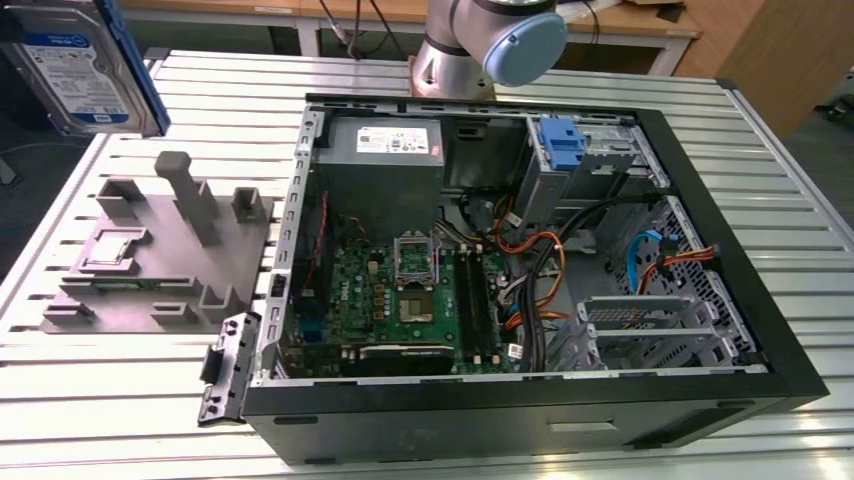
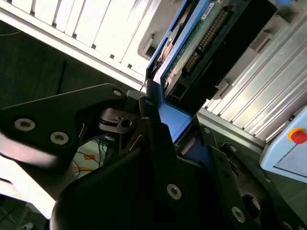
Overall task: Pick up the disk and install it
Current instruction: 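Pick up the disk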
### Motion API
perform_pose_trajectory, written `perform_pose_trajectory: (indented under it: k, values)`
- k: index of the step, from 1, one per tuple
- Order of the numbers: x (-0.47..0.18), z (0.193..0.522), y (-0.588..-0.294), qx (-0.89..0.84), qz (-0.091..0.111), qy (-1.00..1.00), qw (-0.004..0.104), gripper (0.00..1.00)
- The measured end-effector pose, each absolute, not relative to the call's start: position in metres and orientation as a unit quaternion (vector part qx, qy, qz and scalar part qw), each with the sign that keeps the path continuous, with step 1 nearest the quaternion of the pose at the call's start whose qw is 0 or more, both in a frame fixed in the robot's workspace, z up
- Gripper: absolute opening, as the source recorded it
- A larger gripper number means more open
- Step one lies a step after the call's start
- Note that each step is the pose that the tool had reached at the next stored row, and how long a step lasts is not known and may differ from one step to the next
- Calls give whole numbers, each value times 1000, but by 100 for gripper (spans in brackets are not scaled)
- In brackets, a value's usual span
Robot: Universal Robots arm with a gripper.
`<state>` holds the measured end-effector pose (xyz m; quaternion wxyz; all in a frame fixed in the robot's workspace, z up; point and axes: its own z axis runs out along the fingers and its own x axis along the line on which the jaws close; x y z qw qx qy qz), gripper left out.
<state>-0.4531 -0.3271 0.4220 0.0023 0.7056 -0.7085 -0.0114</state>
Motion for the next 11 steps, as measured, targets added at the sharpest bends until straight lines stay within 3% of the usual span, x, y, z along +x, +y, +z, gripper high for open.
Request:
perform_pose_trajectory:
  k: [11]
  values:
    - [-453,428,-327,706,-11,-708,2,36]
